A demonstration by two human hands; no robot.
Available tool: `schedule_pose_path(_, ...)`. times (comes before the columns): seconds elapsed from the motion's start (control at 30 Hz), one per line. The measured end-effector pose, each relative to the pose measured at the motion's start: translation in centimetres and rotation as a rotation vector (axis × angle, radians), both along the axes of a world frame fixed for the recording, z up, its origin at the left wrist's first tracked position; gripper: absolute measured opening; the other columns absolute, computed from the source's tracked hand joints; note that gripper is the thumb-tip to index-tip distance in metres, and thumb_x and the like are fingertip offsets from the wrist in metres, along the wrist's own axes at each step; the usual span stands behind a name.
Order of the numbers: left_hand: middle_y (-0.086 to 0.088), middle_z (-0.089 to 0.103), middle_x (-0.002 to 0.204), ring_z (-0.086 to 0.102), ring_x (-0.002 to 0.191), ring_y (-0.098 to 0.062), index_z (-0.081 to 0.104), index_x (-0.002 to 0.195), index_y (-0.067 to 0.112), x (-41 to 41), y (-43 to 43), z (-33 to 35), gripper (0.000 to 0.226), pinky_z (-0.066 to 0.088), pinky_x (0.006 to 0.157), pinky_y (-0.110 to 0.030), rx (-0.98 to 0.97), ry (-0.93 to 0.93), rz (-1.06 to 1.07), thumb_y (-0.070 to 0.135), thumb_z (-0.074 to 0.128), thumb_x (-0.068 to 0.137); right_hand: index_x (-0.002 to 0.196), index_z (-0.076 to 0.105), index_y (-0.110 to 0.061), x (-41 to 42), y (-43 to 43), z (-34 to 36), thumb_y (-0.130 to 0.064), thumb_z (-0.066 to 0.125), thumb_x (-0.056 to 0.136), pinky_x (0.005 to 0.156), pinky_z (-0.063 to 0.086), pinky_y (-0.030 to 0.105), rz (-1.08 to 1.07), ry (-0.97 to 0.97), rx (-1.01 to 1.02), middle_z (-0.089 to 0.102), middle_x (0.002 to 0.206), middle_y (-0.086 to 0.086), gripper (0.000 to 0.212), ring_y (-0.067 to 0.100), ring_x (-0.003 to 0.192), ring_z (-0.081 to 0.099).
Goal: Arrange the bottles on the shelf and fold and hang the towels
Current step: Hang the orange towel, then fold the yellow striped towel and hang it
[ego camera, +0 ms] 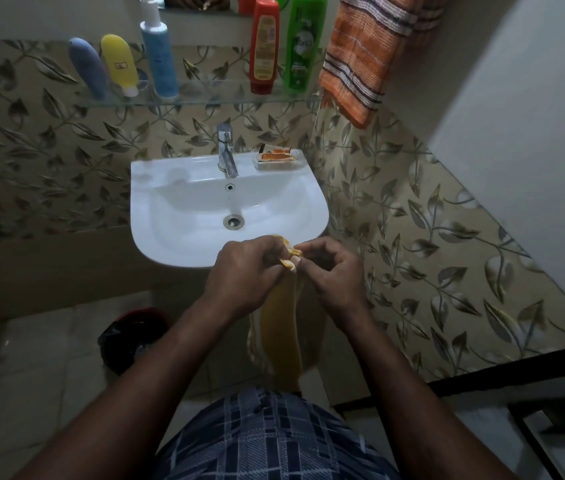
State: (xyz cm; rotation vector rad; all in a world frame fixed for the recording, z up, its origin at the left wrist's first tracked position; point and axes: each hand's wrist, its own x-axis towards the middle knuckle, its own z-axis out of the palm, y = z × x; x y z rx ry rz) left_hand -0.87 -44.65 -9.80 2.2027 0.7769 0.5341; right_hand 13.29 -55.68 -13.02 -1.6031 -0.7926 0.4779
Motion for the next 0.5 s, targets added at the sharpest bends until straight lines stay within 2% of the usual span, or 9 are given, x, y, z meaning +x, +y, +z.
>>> schedule_pose_path(0.13, 0.001, 0.076, 0.089, 0.071, 0.077, -0.026, 0.077, 0.099, 0.028, -0.1, 0.3, 0.3, 0.013, 0.057, 0.067, -0.040, 0.295, 0.023, -0.040, 0.029, 0.081, 0.086, 0.097, 0.077, -0.011, 0.5, 0.0, 0.2, -0.005, 0.081, 0.085, 0.085, 0.060, 0.058, 0.042, -0.011, 0.011, 0.079, 0.095, 0.007, 0.014, 0.027, 0.093, 0.077)
schedule_pose_path(0.23, 0.005, 0.064, 0.097, 0.063, 0.075, -0.023, 0.079, 0.096, 0.027, 0.1, 0.5, 0.7, 0.013, 0.045, 0.060, -0.030, 0.358, 0.015, -0.023, 0.032, 0.082, 0.084, 0.099, 0.076, -0.011, 0.6, 0.1, 0.3, -0.003, 0.079, 0.087, 0.087, 0.061, 0.057, 0.067, -0.019, 0.005, 0.078, 0.096, 0.007, 0.015, 0.026, 0.095, 0.076)
schedule_pose_path(0.33, 0.005, 0.062, 0.099, 0.061, 0.078, -0.019, 0.082, 0.097, 0.024, 0.3, 0.8, 0.7, 0.018, 0.033, 0.059, -0.023, 0.394, 0.032, 0.004, 0.035, 0.085, 0.083, 0.101, 0.076, -0.010, 0.6, -0.1, 0.3, -0.004, 0.075, 0.089, 0.089, 0.060, 0.056, 0.103, -0.013, 0.033, 0.078, 0.098, 0.008, 0.013, 0.027, 0.097, 0.076)
schedule_pose_path(0.43, 0.004, 0.065, 0.097, 0.061, 0.085, -0.017, 0.083, 0.098, 0.020, 0.2, 1.2, 0.8, 0.019, 0.036, 0.061, -0.023, 0.393, 0.020, 0.001, 0.034, 0.084, 0.083, 0.105, 0.074, -0.008, 0.6, -0.3, 0.5, -0.008, 0.077, 0.091, 0.090, 0.060, 0.056, 0.173, -0.027, 0.045, 0.078, 0.102, 0.009, 0.015, 0.028, 0.100, 0.075)
schedule_pose_path(0.5, 0.004, 0.066, 0.096, 0.058, 0.089, -0.016, 0.083, 0.097, 0.020, 0.1, 1.4, 0.8, 0.019, 0.043, 0.065, -0.029, 0.386, 0.011, 0.000, 0.034, 0.082, 0.085, 0.110, 0.071, -0.009, 0.6, -0.3, 0.4, -0.013, 0.084, 0.087, 0.092, 0.060, 0.056, 0.226, -0.005, 0.035, 0.077, 0.105, 0.010, 0.027, 0.030, 0.103, 0.075)
